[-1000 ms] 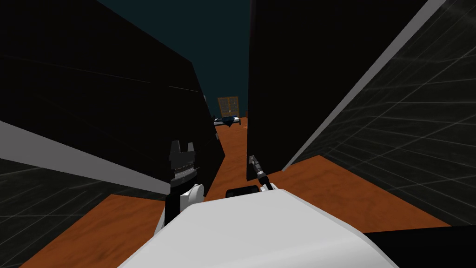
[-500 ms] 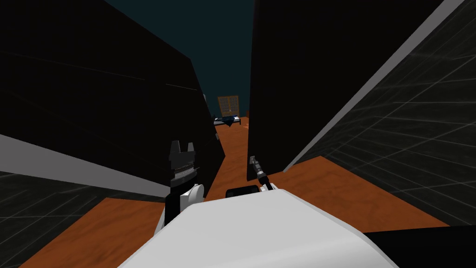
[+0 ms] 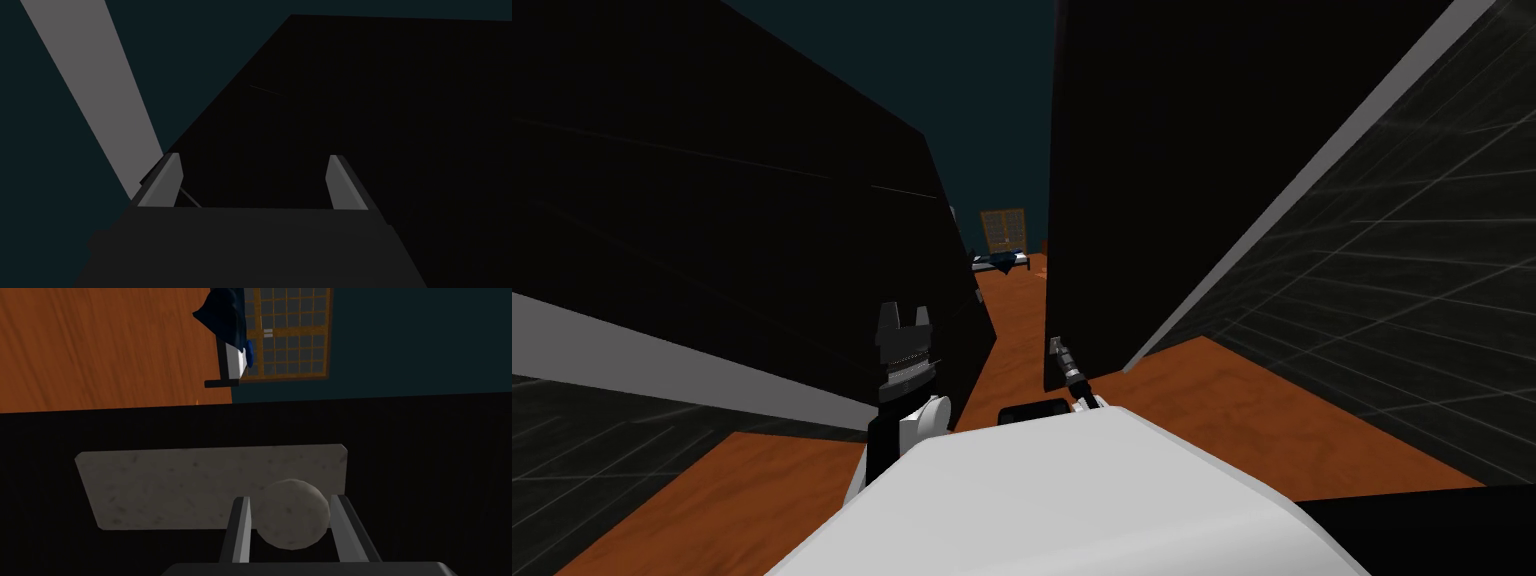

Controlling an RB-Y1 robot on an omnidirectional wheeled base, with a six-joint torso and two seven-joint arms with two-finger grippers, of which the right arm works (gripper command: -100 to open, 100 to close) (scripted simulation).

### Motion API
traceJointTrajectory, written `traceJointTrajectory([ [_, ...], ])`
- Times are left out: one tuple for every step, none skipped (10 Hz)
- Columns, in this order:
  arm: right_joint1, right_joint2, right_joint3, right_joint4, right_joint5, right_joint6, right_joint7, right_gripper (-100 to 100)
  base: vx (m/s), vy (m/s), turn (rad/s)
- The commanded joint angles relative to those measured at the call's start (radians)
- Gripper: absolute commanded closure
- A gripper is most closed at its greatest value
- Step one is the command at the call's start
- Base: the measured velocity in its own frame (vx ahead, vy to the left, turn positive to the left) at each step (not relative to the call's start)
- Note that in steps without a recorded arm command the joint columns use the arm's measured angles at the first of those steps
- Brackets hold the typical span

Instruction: Push the door open

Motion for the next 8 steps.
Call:
traceJointTrajectory([
  [-0.012,-0.009,-0.015,0.001,-0.006,-0.005,0.004,100,0.144,0.046,-0.025],
  [-0.014,-0.011,-0.024,0.002,-0.009,-0.005,0.008,100,0.193,0.022,-0.044],
  [-0.016,-0.013,-0.033,0.004,-0.013,-0.005,0.014,100,0.21,0.035,-0.075],
  [-0.019,-0.014,-0.043,0.006,-0.017,-0.005,0.019,100,0.197,0.044,-0.046],
  [-0.021,-0.015,-0.054,0.008,-0.021,-0.004,0.026,100,0.196,0.046,-0.062],
  [-0.024,-0.016,-0.066,0.011,-0.025,-0.004,0.032,100,0.22,0.055,-0.09],
  [-0.028,-0.015,-0.079,0.013,-0.03,-0.004,0.04,100,0.202,0.023,-0.139],
  [-0.031,-0.014,-0.092,0.016,-0.035,-0.003,0.047,100,0.192,0.046,-0.125],
])
